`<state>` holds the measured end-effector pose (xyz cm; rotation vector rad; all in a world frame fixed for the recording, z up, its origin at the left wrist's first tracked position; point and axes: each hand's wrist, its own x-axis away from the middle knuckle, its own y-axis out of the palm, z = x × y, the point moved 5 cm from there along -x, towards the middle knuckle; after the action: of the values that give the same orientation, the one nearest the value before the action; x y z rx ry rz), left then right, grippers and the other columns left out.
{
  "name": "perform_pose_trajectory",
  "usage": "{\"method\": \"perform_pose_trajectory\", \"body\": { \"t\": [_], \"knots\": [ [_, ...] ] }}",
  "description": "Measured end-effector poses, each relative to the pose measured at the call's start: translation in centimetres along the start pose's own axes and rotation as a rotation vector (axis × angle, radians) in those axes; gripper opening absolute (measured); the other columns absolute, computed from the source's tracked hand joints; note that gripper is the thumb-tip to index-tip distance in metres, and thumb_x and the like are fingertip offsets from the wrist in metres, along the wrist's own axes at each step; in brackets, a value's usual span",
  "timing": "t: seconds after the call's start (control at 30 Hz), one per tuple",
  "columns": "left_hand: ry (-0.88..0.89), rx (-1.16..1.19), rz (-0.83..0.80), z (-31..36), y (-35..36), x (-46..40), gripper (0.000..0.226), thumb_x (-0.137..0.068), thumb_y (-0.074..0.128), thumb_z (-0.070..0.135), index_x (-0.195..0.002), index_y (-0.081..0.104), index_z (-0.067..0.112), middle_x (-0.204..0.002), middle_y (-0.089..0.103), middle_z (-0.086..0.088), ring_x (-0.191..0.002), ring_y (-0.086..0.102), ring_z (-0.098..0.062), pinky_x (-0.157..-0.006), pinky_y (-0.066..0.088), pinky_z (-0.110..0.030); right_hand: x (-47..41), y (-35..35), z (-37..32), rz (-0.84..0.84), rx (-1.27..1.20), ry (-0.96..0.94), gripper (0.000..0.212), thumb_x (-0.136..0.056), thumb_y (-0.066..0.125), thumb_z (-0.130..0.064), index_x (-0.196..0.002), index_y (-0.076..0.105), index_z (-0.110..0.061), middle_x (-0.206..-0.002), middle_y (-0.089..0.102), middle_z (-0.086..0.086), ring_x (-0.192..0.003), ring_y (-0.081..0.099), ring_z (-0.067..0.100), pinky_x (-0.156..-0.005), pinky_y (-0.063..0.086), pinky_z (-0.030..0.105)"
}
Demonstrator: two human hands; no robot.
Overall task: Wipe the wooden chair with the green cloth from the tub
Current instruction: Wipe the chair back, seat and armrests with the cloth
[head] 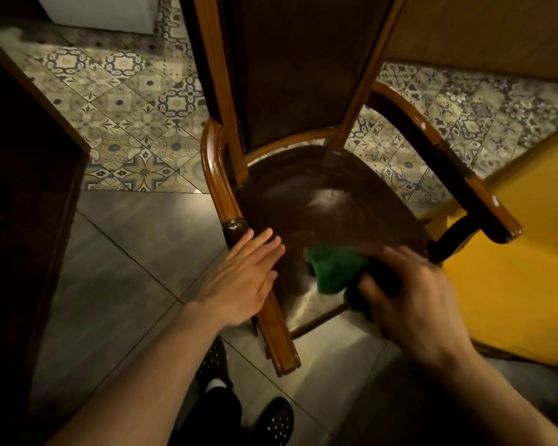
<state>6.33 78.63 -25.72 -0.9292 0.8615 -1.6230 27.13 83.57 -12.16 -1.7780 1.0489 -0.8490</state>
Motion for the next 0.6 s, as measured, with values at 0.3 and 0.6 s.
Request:
{"method": "perform_pose_trajectory", "body": {
  "t": [0.3, 0.6],
  "knots": [
    [0.068, -0.069, -0.058, 4.7, 1.9, 1.7, 0.059, -0.103, 0.01, 0.049, -0.154, 0.019, 0.022, -0.163, 0.009, 0.006, -0.148, -0.016, -0.008, -0.12, -0.015, -0.036, -7.5, 3.2, -5.2, -0.069, 0.041, -0.266, 0.047, -0.09, 0.062, -0.033, -0.135, 0.053, -0.041, -0.132, 0.052, -0.001, -0.116, 0.05, 0.024, -0.088, 0.052, 0.044],
    [0.047, 0.047, -0.046, 6.8, 2.1, 2.4, 0.056, -0.104, 0.013, 0.051, -0.155, 0.011, 0.028, -0.164, 0.008, 0.007, -0.149, -0.011, -0.009, -0.117, -0.014, -0.032, -8.8, 8.5, -7.0, -0.34, 0.328, -0.522, 0.049, -0.094, 0.062, -0.032, -0.139, 0.049, -0.044, -0.14, 0.039, 0.004, -0.116, 0.039, 0.027, -0.084, 0.039, 0.038]
  ]
}}
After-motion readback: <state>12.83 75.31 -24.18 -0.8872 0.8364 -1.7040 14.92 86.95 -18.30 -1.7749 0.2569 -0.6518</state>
